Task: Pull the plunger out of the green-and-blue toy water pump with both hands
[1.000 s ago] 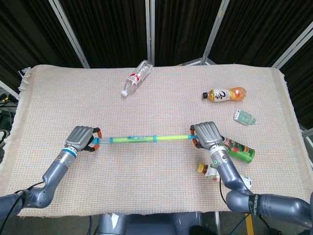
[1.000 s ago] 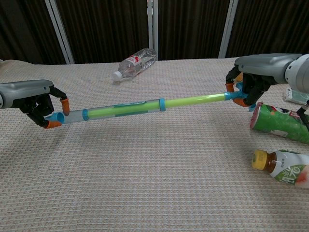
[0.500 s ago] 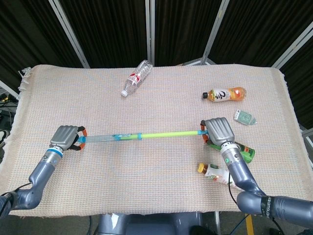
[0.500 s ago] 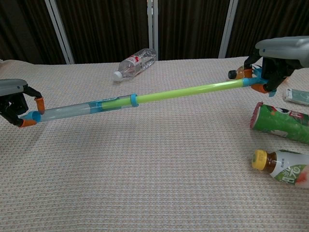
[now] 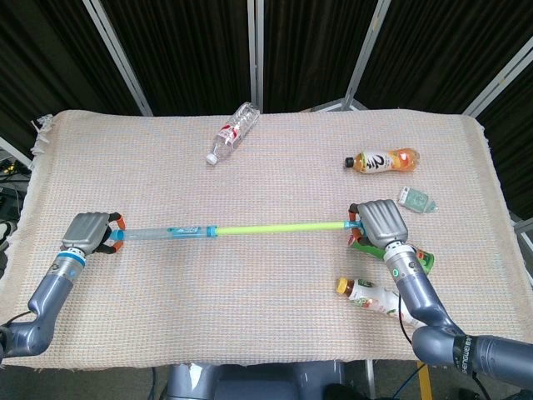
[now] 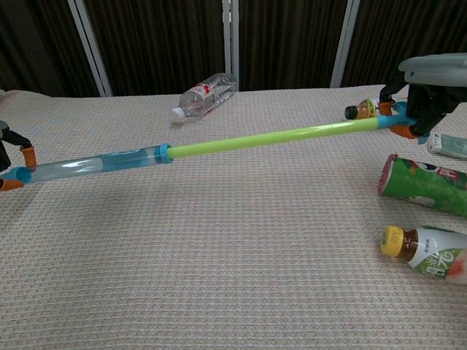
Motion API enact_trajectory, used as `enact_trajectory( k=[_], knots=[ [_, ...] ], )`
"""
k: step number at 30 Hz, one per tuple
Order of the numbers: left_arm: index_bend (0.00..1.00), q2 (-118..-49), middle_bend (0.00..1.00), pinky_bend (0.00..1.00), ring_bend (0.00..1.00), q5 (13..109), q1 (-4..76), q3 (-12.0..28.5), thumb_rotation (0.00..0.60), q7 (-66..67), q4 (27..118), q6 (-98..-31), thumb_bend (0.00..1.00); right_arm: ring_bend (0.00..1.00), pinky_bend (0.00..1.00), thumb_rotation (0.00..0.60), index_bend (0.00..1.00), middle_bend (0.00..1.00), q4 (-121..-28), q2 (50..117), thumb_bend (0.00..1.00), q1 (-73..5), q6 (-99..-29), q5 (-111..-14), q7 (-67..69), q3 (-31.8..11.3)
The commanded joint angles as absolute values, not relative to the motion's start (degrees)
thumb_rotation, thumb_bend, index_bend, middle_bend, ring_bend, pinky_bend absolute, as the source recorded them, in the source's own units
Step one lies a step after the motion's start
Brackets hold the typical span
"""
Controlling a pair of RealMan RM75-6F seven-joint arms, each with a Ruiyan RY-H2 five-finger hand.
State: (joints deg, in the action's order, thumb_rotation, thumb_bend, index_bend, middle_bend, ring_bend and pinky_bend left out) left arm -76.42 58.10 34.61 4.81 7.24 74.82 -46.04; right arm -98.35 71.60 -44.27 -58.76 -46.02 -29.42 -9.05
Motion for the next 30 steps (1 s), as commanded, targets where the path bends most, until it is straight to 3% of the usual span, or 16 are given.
enact_trajectory(
  k=[1, 5, 7, 8, 11, 12, 13, 15, 22, 25, 30],
  knots=[
    [0.84, -76.7, 0.89, 1.00, 0.83, 58.4, 34.6, 4.8, 0.600, 6.9, 74.5, -45.9, 0.57, 1.00, 1.00, 0.600, 0.72, 1.00, -98.3, 71.7, 0.50, -44.3, -58.7, -46.1, -29.4, -9.0],
    [0.83, -77.2, 0.89, 1.00, 0.83, 58.8, 34.5, 4.8, 0.600, 6.7, 73.7, -45.7, 0.57, 1.00, 1.00, 0.600, 0.70, 1.00, -98.0, 72.0, 0.50, -44.3, -58.6, -46.1, -29.4, -8.8],
    [0.79, -77.4, 0.89, 1.00, 0.83, 58.9, 34.5, 4.8, 0.600, 6.6, 73.4, -45.7, 0.57, 1.00, 1.00, 0.600, 0.61, 1.00, -97.7, 72.3, 0.47, -44.3, -58.5, -46.1, -29.4, -8.8],
    [0.69, -77.4, 0.89, 1.00, 0.83, 59.0, 34.5, 4.8, 0.600, 6.6, 73.3, -45.8, 0.56, 1.00, 1.00, 0.600, 0.50, 1.00, -97.6, 72.4, 0.41, -44.3, -58.4, -46.1, -29.3, -8.7],
    [0.19, -77.4, 0.89, 1.00, 0.83, 59.7, 34.3, 4.7, 0.600, 6.3, 73.0, -45.9, 0.47, 1.00, 1.00, 0.600, 0.17, 1.00, -97.2, 72.6, 0.11, -44.2, -57.8, -45.9, -29.1, -8.4],
    [0.06, -77.3, 0.89, 1.00, 0.83, 59.8, 34.2, 4.7, 0.600, 5.9, 73.0, -46.0, 0.40, 1.00, 1.00, 0.600, 0.09, 1.00, -97.1, 72.6, 0.04, -44.2, -57.7, -45.9, -29.0, -8.3],
    [0.02, -77.2, 0.88, 1.00, 0.83, 60.0, 34.0, 4.8, 0.600, 5.4, 73.0, -46.1, 0.36, 1.00, 1.00, 0.600, 0.03, 1.00, -97.0, 72.6, 0.01, -44.1, -57.5, -45.9, -28.8, -8.3],
    [0.00, -76.8, 0.83, 1.00, 0.82, 60.4, 33.6, 4.9, 0.600, 4.2, 73.1, -46.3, 0.26, 1.00, 1.00, 0.600, 0.00, 1.00, -96.9, 72.5, 0.00, -43.9, -57.3, -45.7, -28.5, -8.2],
    [0.00, -73.2, 0.60, 0.86, 0.71, 62.0, 30.7, 5.8, 0.600, 0.4, 75.9, -50.6, 0.17, 1.00, 1.00, 0.600, 0.00, 0.99, -99.0, 70.1, 0.00, -42.0, -59.0, -47.8, -25.5, -8.5],
    [0.00, -70.7, 0.45, 0.69, 0.60, 64.6, 28.2, 6.7, 0.600, -3.1, 78.8, -55.9, 0.13, 1.00, 1.00, 0.600, 0.00, 0.98, -101.3, 67.4, 0.00, -38.9, -62.1, -52.0, -21.3, -8.4],
    [0.00, -66.7, 0.08, 0.21, 0.14, 72.5, 22.7, 5.9, 0.600, -8.6, 83.9, -67.3, 0.05, 0.91, 0.99, 0.600, 0.02, 0.86, -102.2, 62.2, 0.00, -32.1, -68.3, -63.4, -11.5, -6.4]
  ],
)
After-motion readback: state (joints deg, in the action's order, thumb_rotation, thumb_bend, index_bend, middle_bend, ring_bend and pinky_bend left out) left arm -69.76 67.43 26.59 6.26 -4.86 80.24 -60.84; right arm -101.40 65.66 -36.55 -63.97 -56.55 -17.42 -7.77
